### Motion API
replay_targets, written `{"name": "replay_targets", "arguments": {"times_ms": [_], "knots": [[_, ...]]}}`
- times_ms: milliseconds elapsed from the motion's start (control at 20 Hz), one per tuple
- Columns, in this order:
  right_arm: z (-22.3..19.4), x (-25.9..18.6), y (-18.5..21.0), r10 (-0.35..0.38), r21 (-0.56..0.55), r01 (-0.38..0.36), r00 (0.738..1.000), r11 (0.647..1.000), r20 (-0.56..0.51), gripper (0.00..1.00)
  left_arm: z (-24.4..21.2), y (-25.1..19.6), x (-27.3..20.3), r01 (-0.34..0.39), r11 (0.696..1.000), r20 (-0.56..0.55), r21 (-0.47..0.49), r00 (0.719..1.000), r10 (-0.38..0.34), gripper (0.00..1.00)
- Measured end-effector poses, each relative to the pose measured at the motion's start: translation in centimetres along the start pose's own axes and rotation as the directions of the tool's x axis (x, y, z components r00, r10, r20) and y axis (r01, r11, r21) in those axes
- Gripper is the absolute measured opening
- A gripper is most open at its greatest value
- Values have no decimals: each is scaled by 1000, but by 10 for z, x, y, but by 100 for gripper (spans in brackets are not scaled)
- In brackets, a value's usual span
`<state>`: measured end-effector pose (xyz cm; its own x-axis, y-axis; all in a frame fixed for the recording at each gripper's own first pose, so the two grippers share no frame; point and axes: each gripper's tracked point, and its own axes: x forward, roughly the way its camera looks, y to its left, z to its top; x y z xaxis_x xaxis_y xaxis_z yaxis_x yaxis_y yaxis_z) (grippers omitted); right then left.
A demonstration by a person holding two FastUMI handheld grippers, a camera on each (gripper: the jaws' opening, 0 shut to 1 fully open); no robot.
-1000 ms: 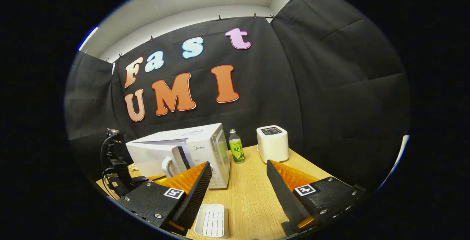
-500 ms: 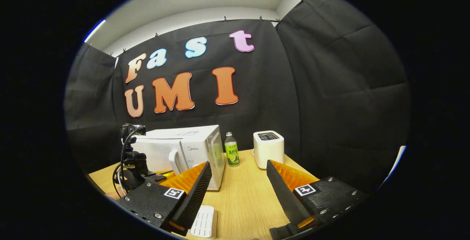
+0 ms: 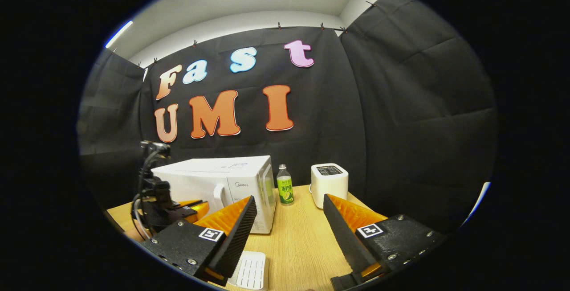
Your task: Open the microwave oven with the left hand, put the food in, and close the microwave oven.
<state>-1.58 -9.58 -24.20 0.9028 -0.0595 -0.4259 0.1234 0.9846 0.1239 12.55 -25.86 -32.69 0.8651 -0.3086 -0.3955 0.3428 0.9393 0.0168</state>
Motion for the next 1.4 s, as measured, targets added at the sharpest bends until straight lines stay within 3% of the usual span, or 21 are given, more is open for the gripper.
{"name": "replay_targets", "arguments": {"times_ms": [50,100,150,300,350,550,800,850,950,1200,1400], "knots": [[7,0,4,0,-1,0,1000,1000,5,93,19,8,-13,0,1000,27,-5,1000,0,31],[18,0,8,0,1,0,1000,1000,20,93,41,19,-27,-5,1000,55,-16,998,6,33],[27,-2,11,2,3,-2,999,1000,38,94,59,32,-40,-11,999,72,-30,997,13,49],[51,-5,26,14,-5,-14,997,1000,76,93,102,74,-80,-45,996,96,-74,994,52,55],[58,-6,31,17,-13,-16,996,1000,88,93,112,89,-93,-63,994,103,-86,992,72,72],[88,-11,56,41,-26,-38,992,999,118,93,143,148,-144,-139,984,125,-113,980,153,84],[119,-16,91,95,-70,-85,985,994,146,93,181,213,-211,-268,961,195,-67,941,276,98],[125,-18,98,104,-74,-93,983,993,151,93,184,219,-220,-284,957,197,-55,937,289,94],[135,-21,113,130,-74,-119,978,990,162,93,195,231,-239,-311,950,207,-38,927,312,98],[149,-23,138,175,-134,-152,968,979,180,93,204,253,-266,-389,921,228,-3,896,380,94],[154,-29,162,220,-188,-185,958,964,183,94,212,262,-279,-413,911,251,-1,881,400,97]]}}
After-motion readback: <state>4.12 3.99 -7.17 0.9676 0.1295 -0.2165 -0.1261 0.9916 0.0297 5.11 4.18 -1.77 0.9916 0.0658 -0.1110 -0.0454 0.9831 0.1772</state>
